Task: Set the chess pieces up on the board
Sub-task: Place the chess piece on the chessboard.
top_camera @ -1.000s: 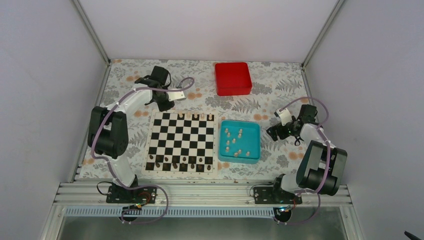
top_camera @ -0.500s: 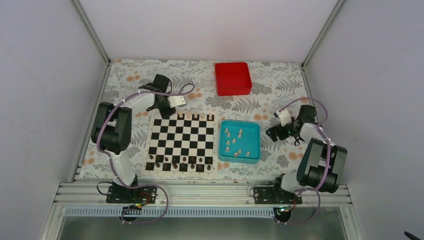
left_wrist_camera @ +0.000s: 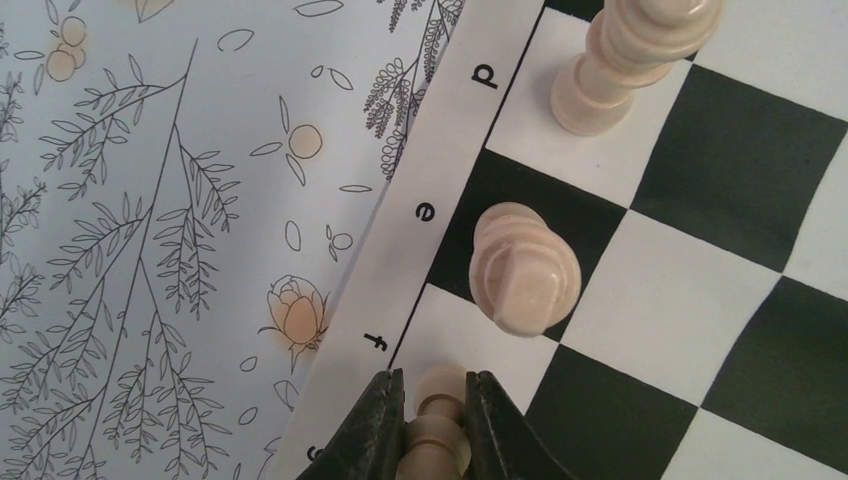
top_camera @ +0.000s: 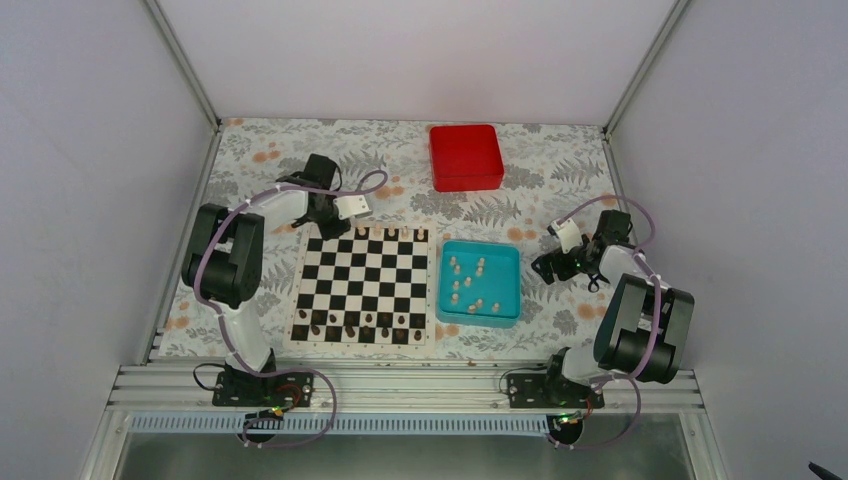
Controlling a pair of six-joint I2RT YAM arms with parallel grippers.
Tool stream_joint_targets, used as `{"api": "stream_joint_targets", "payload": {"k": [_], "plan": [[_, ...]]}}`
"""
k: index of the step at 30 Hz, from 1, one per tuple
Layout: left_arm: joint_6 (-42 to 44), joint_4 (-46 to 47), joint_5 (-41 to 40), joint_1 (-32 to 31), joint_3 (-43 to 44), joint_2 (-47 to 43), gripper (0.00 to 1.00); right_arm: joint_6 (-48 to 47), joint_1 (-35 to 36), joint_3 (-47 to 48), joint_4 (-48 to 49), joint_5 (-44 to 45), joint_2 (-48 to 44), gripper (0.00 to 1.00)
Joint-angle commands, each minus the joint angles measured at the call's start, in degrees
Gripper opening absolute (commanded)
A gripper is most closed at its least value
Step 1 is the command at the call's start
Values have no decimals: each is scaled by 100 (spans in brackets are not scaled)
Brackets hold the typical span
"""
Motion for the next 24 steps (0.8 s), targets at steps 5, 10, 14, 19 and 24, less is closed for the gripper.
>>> {"api": "stream_joint_targets", "payload": {"k": [5, 10, 14, 19, 24], "plan": [[-60, 44, 196, 26, -4, 164, 4, -82, -48, 55, 3, -154, 59, 100], [-40, 14, 150, 30, -28, 143, 10, -93, -49, 41, 7, -169, 78, 100], [-57, -60, 153, 31, 10, -24, 23, -107, -49, 48, -5, -178, 94, 100], [-36, -380, 120, 22, 198, -440, 43, -124, -48, 41, -13, -203, 128, 100], [43, -870, -87, -67, 598, -986, 54, -140, -49, 23, -21, -233, 143, 100]]}}
